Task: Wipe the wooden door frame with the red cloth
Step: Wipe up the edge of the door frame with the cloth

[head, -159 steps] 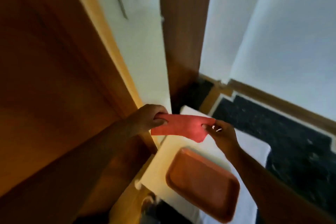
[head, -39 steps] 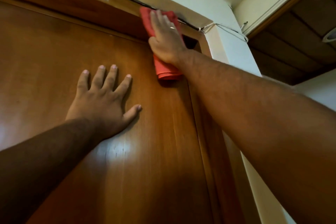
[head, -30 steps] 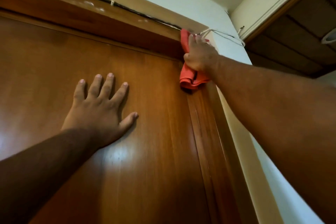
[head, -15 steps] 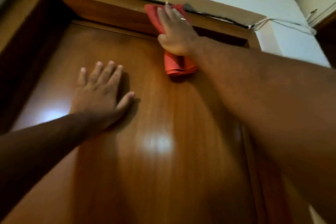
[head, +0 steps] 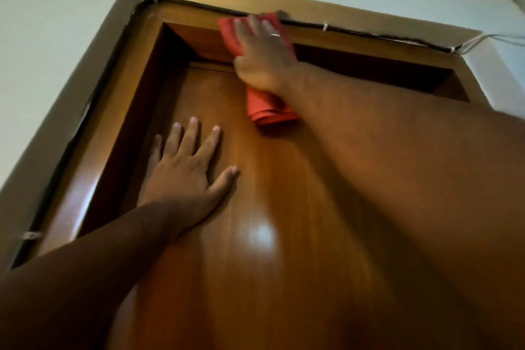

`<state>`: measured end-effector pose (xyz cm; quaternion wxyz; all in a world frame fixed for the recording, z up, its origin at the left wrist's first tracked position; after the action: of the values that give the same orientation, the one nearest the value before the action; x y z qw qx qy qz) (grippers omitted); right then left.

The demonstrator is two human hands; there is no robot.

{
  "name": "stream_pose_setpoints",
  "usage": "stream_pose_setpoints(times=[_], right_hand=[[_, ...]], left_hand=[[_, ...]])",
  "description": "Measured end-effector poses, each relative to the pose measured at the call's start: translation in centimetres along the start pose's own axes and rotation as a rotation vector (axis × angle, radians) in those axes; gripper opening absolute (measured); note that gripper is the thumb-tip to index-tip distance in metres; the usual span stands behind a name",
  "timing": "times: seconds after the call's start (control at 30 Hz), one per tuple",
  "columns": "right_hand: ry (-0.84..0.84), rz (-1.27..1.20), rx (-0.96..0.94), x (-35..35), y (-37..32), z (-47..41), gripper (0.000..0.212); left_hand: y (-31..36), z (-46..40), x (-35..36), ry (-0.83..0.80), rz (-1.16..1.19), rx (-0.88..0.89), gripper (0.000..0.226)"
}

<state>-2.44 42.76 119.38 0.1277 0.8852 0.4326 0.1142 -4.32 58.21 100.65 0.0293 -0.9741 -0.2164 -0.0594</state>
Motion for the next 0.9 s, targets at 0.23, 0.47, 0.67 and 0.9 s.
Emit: stream_pose_setpoints(times=[0.23, 0.47, 0.67, 0.9], right_hand=[[0.084, 0.139, -0.011, -0.9, 3.6, 1.4, 0.085], [0.008, 0.175, 0.194, -2.8, 8.8, 2.4, 0.084], [-0.024, 0.150, -0.053, -0.4, 2.6, 1.5, 0.094], [-0.110, 0.461, -0.040, -7.3, 17.4, 4.5, 0.102]], left_hand=[[0.1, 0.2, -0.4, -0.002, 0.049, 0.026, 0.084], [0.4, 0.1, -0.3, 0.004, 0.038, 0.045, 0.083], [0.6, 0.3, -0.6, -0.040, -0.020, 0.007, 0.083], [3.2, 0.9, -1.2, -0.085, -0.077, -0.010, 0.090]])
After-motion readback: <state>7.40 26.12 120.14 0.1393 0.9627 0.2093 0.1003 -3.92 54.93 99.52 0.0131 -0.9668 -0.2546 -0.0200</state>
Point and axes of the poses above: each hand's wrist, its own z-axis away from the middle knuckle, its own x-axis out of the palm, y = z × x, the point moved 3 cm from there along -z, towards the middle knuckle, and after that the axes turned 11 degrees about y, right-handed, at the moved point
